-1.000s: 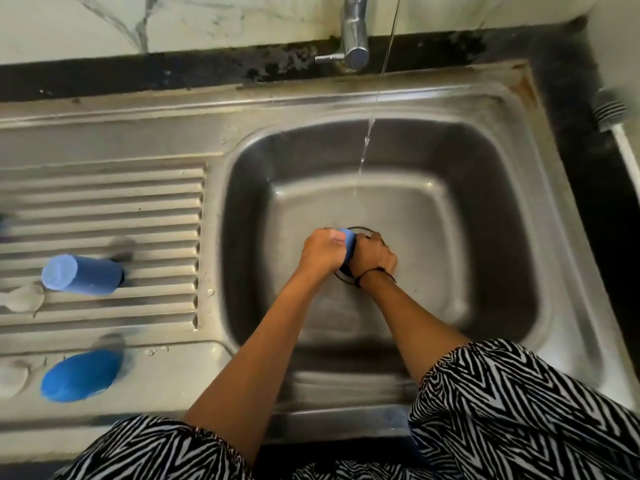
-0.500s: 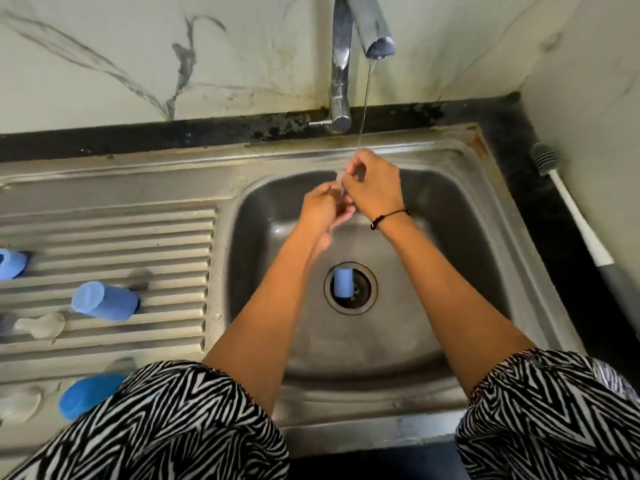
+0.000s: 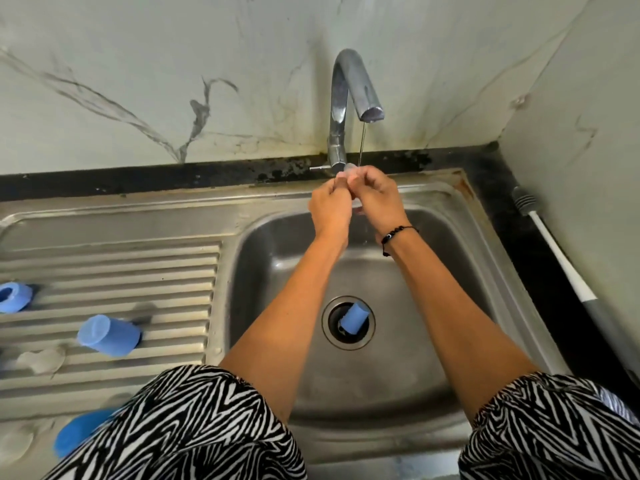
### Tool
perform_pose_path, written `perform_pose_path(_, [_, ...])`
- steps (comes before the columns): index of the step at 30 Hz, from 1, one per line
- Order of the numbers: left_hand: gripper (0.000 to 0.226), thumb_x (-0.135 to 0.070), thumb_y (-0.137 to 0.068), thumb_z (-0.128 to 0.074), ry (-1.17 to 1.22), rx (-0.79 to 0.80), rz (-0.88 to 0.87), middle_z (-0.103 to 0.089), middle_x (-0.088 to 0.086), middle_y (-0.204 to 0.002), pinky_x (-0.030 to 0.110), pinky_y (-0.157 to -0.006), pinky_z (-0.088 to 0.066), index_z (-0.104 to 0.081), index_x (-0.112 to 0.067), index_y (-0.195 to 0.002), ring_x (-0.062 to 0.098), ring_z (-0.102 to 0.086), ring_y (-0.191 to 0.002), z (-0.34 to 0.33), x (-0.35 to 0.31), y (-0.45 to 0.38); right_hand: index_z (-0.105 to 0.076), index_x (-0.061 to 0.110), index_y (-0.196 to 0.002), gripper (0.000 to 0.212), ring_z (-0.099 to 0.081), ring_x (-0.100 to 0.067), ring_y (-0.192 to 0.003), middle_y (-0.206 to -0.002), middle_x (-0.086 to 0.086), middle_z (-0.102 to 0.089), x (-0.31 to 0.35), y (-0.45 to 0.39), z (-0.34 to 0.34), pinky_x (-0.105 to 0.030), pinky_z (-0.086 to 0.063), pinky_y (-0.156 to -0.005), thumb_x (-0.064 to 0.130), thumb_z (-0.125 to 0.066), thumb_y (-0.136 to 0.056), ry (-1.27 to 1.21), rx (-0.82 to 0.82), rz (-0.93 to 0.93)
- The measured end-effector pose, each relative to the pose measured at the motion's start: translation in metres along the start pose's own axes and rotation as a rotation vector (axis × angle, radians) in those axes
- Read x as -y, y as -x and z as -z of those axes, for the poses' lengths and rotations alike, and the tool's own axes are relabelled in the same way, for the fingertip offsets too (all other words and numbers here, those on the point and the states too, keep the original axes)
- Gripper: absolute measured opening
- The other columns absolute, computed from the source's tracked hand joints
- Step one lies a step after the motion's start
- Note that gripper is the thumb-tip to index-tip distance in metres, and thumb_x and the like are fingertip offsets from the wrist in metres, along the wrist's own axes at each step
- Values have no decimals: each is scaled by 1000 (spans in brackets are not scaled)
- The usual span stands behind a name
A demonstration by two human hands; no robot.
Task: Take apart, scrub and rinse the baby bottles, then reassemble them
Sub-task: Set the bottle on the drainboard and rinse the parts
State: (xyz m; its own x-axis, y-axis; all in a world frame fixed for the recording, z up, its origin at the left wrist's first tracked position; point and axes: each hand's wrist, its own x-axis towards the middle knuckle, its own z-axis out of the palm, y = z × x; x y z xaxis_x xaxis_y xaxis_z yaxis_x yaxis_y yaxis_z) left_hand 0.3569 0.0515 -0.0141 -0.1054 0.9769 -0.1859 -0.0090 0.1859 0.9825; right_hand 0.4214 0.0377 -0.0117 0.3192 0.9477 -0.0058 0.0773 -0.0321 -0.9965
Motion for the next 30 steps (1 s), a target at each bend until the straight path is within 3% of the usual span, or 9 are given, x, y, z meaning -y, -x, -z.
perform_pose_path(4, [52,-44,-97,-45,113,98,223,-37,-6,-39,18,-36,-23,-45,-16,-54,9,-33,-35,0,-9,-1,-54,19,-66,30,-52,-10,-63,-65,3,-56,-6,-1,-1,-30,-49,-63,1,-54,-91,-20,-140,44])
perform_pose_path(7, [45,-42,-99,-42,16,232,247,-40,-1,-47,20,-40,-23,-51,-13,-66,10,-33,-38,6,-9,-5,-59,21,-70,23,-56,-19,-65,-71,-7,-61,-12,0,5,-42,-53,-72,5,-56,-86,79,-111,71])
perform_pose_path(12, [29,-26,-102,-41,269,274,366,-53,5,-72,27,-59,-40,-59,-10,-85,14,-45,-61,9,-9,-7,-65,0,-86,10,-50,-7,-79,-101,-18,-56,-8,-3,11,-3,-37,-66,-1,-55,-87,387,-15,164])
perform_pose_path(16, [33,-14,-103,-34,346,265,322,-57,6,-73,26,-59,-40,-59,-10,-82,13,-46,-61,13,4,-10,-67,3,-85,13,-45,-23,-100,-97,-13,-51,-9,-7,14,-22,-29,-76,12,-58,-88,676,93,217])
perform_pose_path(18, [30,-12,-102,-36,364,208,366,-57,1,-60,21,-49,-41,-58,-11,-81,7,-45,-48,17,3,-11,-68,5,-91,17,-40,-19,-97,-94,-8,-47,-12,-3,14,-26,-31,-79,19,-61,-88,743,156,279])
perform_pose_path(21, [32,-21,-102,-40,302,167,405,-44,-2,-42,14,-34,-21,-53,-13,-74,6,-32,-30,19,0,-13,-68,4,-95,17,-37,-20,-86,-90,-9,-42,-10,1,17,-31,-34,-72,17,-60,-89,843,250,462])
perform_pose_path(25, [50,-50,-98,-38,234,186,464,-31,-6,-34,13,-36,-17,-43,-19,-60,7,-26,-26,9,-2,-10,-63,-3,-79,15,-40,-17,-77,-91,-16,-48,-2,-1,15,-18,-26,-64,9,-58,-86,836,179,554])
perform_pose_path(28, [56,-58,-96,-33,294,249,485,-37,-5,-37,15,-35,-17,-46,-19,-59,7,-27,-27,4,0,-14,-59,2,-91,10,-42,-13,-73,-94,-5,-44,-4,2,14,-17,-29,-62,9,-62,-85,711,84,468])
perform_pose_path(30, [54,-54,-98,-32,345,302,498,-37,-6,-38,15,-33,-14,-46,-18,-61,5,-25,-27,6,4,-15,-48,13,-100,29,-48,-13,-72,-93,-2,-49,-5,2,17,-17,-37,-60,9,-68,-80,511,29,350])
